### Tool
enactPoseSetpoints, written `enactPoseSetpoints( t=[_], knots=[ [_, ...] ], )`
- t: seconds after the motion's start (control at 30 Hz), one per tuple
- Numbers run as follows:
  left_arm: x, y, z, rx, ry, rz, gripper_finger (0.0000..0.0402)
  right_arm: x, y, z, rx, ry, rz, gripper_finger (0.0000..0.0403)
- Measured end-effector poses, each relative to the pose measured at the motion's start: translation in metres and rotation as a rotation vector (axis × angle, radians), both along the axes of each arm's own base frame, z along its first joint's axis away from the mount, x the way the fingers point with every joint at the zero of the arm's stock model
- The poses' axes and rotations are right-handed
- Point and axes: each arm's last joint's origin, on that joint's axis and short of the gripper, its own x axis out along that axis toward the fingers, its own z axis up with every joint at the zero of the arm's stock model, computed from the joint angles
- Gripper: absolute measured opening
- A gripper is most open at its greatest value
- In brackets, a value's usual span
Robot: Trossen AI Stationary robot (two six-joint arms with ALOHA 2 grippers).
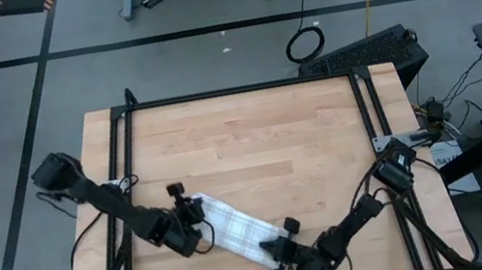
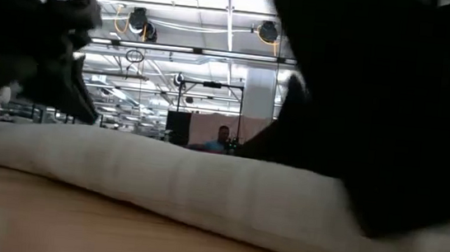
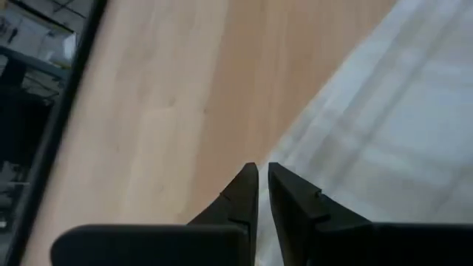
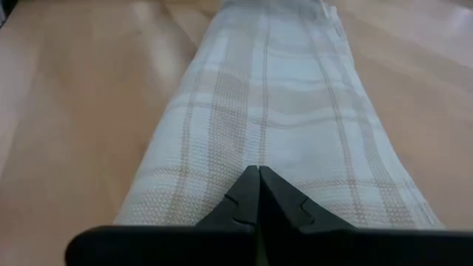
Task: Roll towel
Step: Fold the brown checkered towel
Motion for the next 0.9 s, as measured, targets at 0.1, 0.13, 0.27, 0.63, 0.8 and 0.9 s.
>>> enactPoseSetpoints(
  t=[0.1, 0.13, 0.27, 0.63, 0.8, 0.9],
  knots=[
    [-0.005, 0.006, 0.023, -0.045, -0.019, -0.017, 0.0040, 0.008, -0.009, 0.003, 0.009, -0.010, -0.017, 0.0000],
    [-0.007, 0.006, 0.031, -0.085, -0.044, -0.023, 0.0040, 0.010, -0.011, 0.005, 0.003, -0.013, -0.016, 0.0000],
    [-0.014, -0.004, 0.053, -0.380, -0.127, -0.048, 0.0040, 0.013, -0.014, 0.028, -0.018, -0.024, 0.018, 0.0000],
    [-0.039, -0.019, 0.004, -0.499, -0.051, 0.132, 0.0040, 0.015, -0.018, 0.079, -0.128, -0.053, 0.091, 0.0000],
    [-0.041, -0.007, -0.011, -0.476, -0.025, 0.207, 0.0040, 0.020, -0.031, 0.040, -0.029, 0.017, 0.072, 0.0000],
    [-0.039, 0.002, -0.016, -0.448, -0.014, 0.243, 0.0040, 0.021, -0.034, 0.021, 0.051, 0.032, 0.047, 0.0000]
  ],
)
